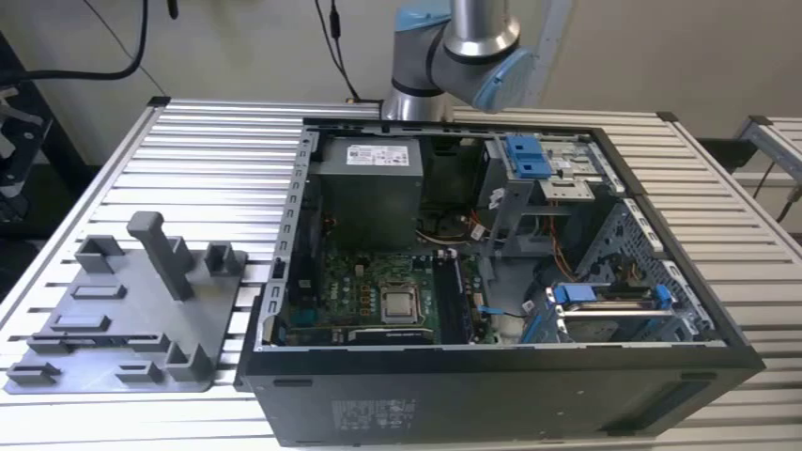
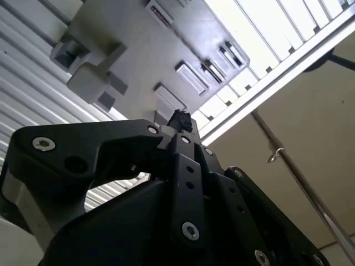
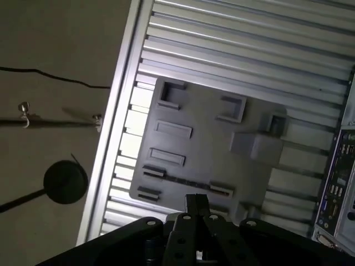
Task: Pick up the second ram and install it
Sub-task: 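Pick up the second ram and move it above second insertion slot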
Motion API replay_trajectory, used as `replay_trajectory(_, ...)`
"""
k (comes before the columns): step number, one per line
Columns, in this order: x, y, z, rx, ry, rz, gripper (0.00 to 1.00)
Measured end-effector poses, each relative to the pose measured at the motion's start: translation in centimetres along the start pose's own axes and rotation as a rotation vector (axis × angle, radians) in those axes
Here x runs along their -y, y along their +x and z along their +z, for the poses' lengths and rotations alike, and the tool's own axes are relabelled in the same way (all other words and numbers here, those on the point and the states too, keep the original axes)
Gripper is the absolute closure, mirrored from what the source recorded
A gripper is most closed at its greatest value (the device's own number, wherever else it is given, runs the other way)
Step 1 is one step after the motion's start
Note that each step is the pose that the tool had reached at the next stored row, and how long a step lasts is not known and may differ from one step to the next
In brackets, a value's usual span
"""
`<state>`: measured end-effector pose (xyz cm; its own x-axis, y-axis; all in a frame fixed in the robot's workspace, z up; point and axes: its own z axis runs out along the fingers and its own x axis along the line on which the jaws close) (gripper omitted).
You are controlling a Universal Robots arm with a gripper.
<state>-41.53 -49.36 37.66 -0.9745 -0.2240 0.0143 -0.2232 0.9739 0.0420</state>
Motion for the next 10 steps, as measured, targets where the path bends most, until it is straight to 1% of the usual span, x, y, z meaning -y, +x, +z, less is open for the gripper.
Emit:
replay_trajectory(7, 0.0, 0.02, -0.01, -0.0025, 0.0013, -0.057, 0.89)
replay_trajectory(10, -0.01, 0.04, 0.0, -0.0035, 0.0026, -0.075, 0.89)
